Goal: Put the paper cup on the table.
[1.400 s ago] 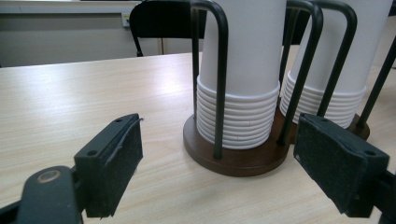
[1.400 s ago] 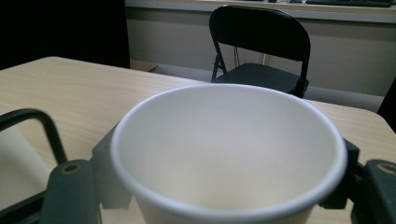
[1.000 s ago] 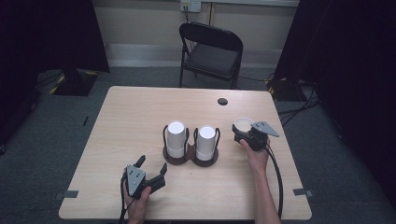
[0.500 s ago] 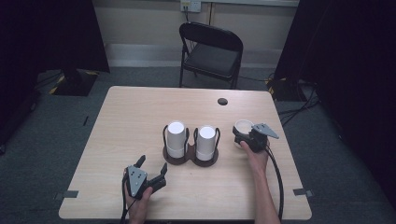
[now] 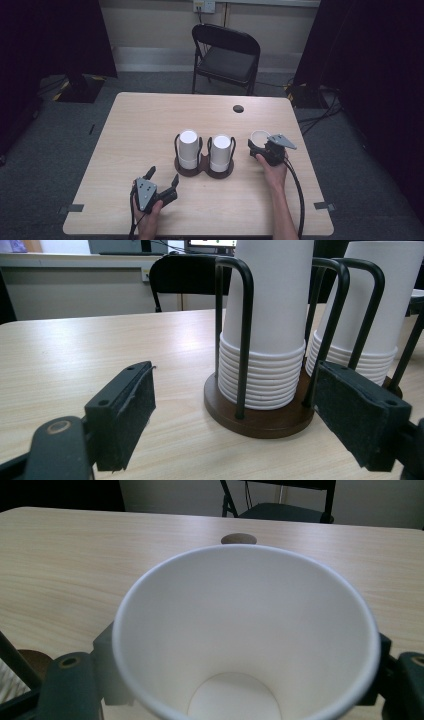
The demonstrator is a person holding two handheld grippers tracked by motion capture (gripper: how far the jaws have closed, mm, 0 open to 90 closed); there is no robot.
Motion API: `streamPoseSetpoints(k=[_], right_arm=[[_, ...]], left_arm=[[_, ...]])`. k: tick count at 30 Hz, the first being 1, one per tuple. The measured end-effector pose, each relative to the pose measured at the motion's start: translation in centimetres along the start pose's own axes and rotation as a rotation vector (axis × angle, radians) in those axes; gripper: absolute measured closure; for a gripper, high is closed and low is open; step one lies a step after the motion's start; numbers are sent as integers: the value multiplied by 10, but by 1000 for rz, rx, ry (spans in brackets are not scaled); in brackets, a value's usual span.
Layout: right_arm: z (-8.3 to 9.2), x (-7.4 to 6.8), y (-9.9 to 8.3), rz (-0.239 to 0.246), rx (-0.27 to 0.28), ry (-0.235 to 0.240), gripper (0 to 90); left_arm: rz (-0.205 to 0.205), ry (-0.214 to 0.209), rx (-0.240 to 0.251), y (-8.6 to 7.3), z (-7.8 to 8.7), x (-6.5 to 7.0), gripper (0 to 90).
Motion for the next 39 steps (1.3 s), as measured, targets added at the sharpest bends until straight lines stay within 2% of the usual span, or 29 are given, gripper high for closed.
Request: streamPoseSetpoints(k=[9,13,14,22,34,39], right_arm=[[-1,1,-5,-36,-47,24,207],[0,0,-5,-47,-56,24,176],[0,2,-5,-63,-62,33,164],[4,1,-6,-68,-87,37,132],[14,3,-11,-59,-96,28,132],[23,0,-13,-75,-71,25,132]], left_arm=[[2,5,2,0,0,-1,177],[7,9,0,0,0,-1,185],[7,6,0,0,0,-1,187],[8,3,-3,0,0,-1,188],[14,0,2,0,0,-2,188],[13,1,0,0,0,-2,188]])
Point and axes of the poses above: each handheld gripper's, and its own axes: z roughly backward along the jaws, y roughly out of its top, x roughly to its right, the point moved 3 cm from there along -z, roughly forward along the jaws, and after that the axes turned 13 degrees about z, right-handed, at the moved point
